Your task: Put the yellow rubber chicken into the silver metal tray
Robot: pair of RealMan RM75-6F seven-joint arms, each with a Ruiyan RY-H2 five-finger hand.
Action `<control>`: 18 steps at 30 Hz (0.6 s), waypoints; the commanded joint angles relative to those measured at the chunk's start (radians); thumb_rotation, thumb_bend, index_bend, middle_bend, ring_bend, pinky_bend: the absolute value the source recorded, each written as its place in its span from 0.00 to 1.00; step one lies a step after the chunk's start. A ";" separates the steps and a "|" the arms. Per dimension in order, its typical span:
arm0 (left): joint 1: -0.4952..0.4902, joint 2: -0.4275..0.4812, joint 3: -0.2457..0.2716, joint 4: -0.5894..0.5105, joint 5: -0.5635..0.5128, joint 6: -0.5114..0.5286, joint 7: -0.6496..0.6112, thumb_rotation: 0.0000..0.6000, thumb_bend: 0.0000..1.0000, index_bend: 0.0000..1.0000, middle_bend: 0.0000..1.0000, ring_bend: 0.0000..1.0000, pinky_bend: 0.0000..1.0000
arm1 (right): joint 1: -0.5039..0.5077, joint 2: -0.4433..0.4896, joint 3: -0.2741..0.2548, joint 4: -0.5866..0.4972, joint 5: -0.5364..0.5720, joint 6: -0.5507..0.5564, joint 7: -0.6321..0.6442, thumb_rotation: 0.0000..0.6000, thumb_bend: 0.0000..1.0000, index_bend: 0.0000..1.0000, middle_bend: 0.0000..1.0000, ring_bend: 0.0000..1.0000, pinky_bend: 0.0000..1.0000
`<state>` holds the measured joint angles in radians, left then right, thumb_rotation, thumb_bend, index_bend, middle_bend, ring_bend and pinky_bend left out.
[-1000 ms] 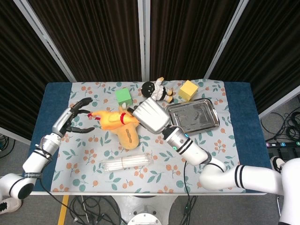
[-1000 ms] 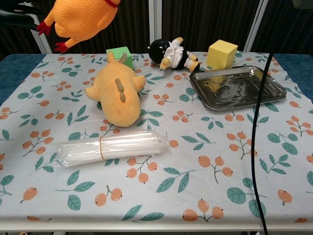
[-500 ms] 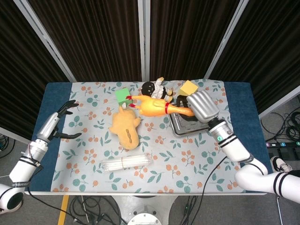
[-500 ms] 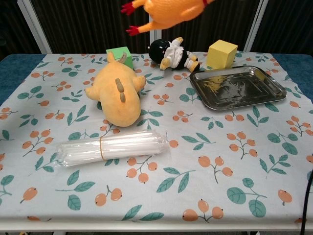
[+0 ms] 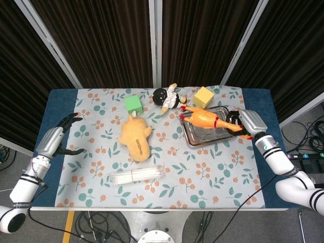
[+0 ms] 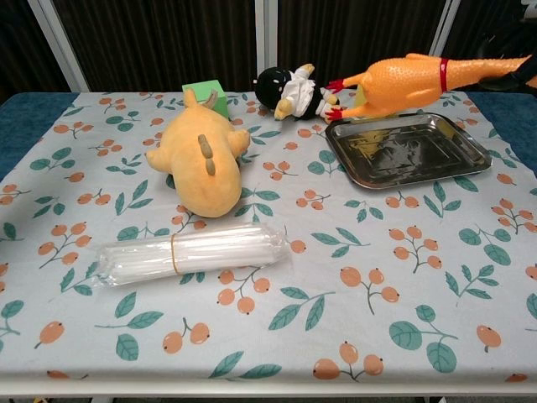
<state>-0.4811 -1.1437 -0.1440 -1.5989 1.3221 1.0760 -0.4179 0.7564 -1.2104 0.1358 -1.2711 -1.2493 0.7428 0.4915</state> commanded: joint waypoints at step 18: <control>-0.003 -0.009 -0.003 -0.012 -0.025 -0.036 0.045 1.00 0.12 0.21 0.14 0.11 0.23 | -0.004 -0.202 -0.054 0.351 -0.128 -0.114 0.183 1.00 0.03 0.54 0.57 0.45 0.57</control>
<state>-0.4840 -1.1529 -0.1470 -1.6107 1.2969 1.0394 -0.3730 0.7472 -1.3840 0.0914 -0.9545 -1.3617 0.6429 0.6601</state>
